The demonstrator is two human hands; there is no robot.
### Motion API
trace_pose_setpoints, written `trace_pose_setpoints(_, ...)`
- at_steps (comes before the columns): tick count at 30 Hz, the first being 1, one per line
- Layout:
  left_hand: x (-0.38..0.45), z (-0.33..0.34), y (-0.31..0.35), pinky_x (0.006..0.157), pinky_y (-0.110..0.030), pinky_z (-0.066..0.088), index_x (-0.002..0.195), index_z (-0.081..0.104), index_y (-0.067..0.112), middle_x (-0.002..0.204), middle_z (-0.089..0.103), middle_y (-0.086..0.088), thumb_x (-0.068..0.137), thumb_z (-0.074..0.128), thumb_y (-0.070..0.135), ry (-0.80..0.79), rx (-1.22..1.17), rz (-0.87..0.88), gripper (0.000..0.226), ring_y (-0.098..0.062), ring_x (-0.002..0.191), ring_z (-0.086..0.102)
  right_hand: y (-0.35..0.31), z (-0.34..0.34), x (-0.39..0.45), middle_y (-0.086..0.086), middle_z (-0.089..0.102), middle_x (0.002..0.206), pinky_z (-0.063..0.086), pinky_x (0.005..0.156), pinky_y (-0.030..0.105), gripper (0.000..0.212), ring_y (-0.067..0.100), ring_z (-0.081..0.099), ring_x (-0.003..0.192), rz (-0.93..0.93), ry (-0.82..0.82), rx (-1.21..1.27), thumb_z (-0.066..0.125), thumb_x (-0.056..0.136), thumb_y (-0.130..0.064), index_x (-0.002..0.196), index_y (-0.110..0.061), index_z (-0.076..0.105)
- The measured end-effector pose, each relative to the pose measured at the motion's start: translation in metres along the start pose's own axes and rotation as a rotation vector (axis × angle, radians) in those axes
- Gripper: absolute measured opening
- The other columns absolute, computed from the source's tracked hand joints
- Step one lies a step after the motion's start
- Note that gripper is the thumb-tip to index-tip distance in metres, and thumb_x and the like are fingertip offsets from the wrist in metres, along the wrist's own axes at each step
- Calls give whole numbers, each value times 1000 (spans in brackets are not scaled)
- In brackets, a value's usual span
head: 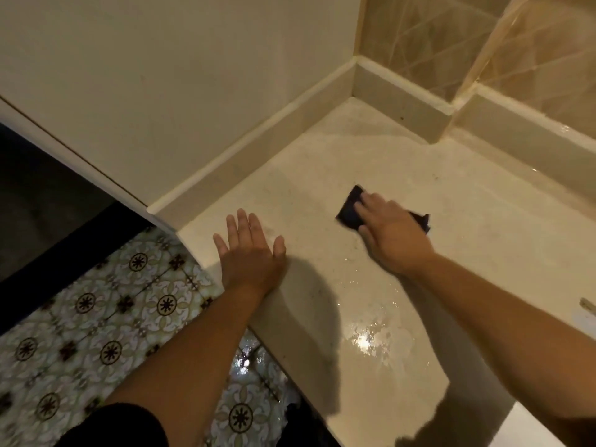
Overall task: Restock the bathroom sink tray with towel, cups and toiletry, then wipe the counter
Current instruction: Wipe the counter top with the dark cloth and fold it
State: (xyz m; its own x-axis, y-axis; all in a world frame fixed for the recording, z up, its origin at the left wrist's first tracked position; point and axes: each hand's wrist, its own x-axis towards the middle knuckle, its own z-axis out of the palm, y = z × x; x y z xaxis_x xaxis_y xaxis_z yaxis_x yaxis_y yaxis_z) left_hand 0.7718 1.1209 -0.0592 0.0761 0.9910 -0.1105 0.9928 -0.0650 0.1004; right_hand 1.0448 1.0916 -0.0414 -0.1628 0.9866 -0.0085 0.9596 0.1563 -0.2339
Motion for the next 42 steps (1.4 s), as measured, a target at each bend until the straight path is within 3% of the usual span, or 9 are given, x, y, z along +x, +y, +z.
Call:
trace_pose_setpoints(10, -1, -7, -1, 118, -58, -1, 154, 5, 6, 164, -1, -13, 97, 16, 54, -80, -1, -9, 76, -31, 150, -5, -148, 47, -148, 7, 47, 149, 31, 114, 44, 54, 27, 41, 139, -141, -97, 46, 63, 86, -18, 139, -17, 51)
trace_pose_setpoints(15, -2, -9, -1, 117, -58, -1, 154, 6, 5, 164, 0, -13, 96, 16, 55, -90, -10, -8, 77, -31, 150, -5, -192, 42, -181, 6, 57, 139, 41, 109, 40, 35, 23, 49, 132, -152, -75, 225, 46, 95, -19, 128, -16, 57)
trace_pose_setpoints(17, -3, -10, -2, 117, -58, -3, 155, 5, 5, 164, -1, -13, 96, 16, 55, -97, -20, -5, 77, -31, 150, -6, -210, 26, -177, 9, 65, 123, 52, 91, 37, 41, 24, 62, 112, -104, -130, 468, 31, 97, -22, 112, -9, 67)
trace_pose_setpoints(19, -2, -10, -1, 117, -57, -3, 155, 5, 6, 164, -1, -13, 96, 17, 55, -103, -28, -2, 77, -31, 150, -6, -221, 5, -177, 0, 63, 129, 47, 97, 26, 49, 13, 60, 115, 119, -216, 868, 31, 90, -29, 118, -12, 67)
trace_pose_setpoints(21, -2, -10, 0, 117, -58, -3, 155, 6, 5, 164, 0, -13, 96, 17, 55, -98, -25, 1, 77, -31, 150, -6, -220, -6, -181, -8, 65, 129, 42, 101, 19, 33, 3, 58, 118, 439, -193, 1233, 45, 97, -28, 122, -28, 66)
trace_pose_setpoints(24, -2, -9, 0, 118, -58, -2, 155, 6, 5, 164, 0, -13, 96, 17, 55, -93, -26, 6, 77, -31, 150, -5, -191, -26, -181, 13, 74, 103, 53, 85, 39, 26, 28, 69, 94, 807, -156, 1896, 65, 85, -29, 106, -16, 74)
trace_pose_setpoints(27, 0, -6, -1, 118, -58, -1, 155, 5, 6, 164, -1, -13, 96, 15, 56, -96, 7, -1, 78, -31, 150, -6, -133, -60, -172, 8, 68, 74, 54, 58, 28, 29, 20, 66, 64, 881, 76, 2083, 82, 73, -28, 93, -10, 71)
trace_pose_setpoints(33, 1, -4, 0, 118, -57, 1, 155, 7, 6, 164, 0, -13, 96, 17, 56, -84, 17, -16, 77, -31, 150, -3, 42, -110, -136, 4, 68, 97, 49, 79, 41, 22, 24, 65, 88, 929, 603, 1314, 43, 99, -30, 101, -27, 65)
trace_pose_setpoints(42, 5, -1, 0, 119, -54, 3, 154, 10, 9, 165, 3, -9, 94, 21, 53, -46, 63, -57, 76, -26, 150, -2, 178, -52, -56, 19, 46, 146, 36, 105, 46, 42, 39, 44, 130, 547, 261, 156, 38, 104, -24, 143, -11, 43)
